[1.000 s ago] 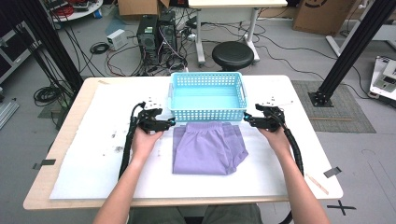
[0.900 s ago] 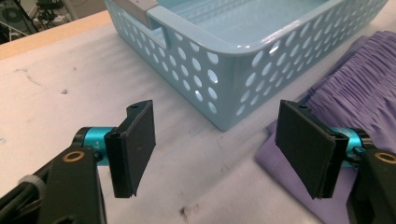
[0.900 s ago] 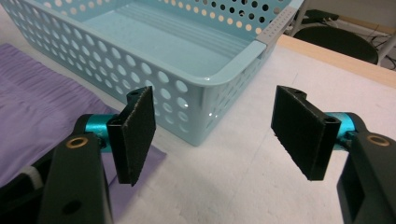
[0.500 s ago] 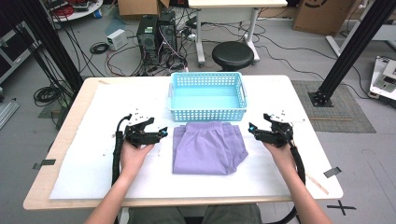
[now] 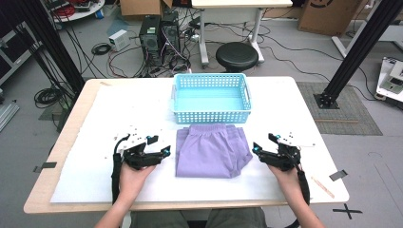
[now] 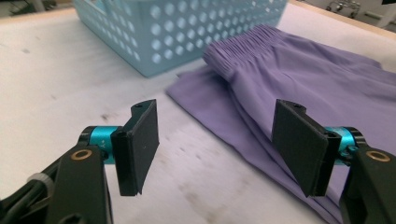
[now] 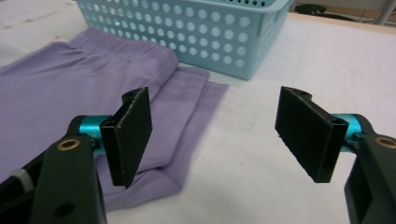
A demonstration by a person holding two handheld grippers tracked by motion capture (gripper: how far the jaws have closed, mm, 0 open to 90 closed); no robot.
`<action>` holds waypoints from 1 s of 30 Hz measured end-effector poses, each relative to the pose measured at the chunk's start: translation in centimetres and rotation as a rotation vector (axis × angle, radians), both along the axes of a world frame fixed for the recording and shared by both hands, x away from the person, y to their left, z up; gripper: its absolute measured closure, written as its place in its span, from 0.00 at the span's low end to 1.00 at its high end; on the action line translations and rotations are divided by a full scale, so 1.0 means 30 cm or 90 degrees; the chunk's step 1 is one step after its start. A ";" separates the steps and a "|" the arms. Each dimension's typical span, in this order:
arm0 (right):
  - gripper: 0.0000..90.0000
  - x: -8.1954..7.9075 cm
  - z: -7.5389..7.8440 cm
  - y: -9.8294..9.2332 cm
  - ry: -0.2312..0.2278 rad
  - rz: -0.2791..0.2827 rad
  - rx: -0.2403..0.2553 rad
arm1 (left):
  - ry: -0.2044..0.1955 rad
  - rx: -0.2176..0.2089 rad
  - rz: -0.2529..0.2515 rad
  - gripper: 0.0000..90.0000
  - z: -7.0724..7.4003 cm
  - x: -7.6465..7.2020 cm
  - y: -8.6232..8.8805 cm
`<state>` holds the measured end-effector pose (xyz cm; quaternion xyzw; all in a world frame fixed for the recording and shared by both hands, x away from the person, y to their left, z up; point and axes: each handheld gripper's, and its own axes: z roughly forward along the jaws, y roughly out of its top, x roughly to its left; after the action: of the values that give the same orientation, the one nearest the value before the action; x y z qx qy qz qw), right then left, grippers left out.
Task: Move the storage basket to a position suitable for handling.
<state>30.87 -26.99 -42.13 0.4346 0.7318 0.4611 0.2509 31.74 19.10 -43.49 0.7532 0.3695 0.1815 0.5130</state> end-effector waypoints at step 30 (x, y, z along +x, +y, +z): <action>0.32 -0.113 -0.088 0.194 0.139 -0.003 -0.116 | 0.134 0.085 -0.018 0.38 -0.053 -0.094 -0.157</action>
<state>27.47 -21.17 -44.78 0.4594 0.7926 0.3418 0.2094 28.91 14.39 -45.07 0.8055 0.3980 0.1185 0.4227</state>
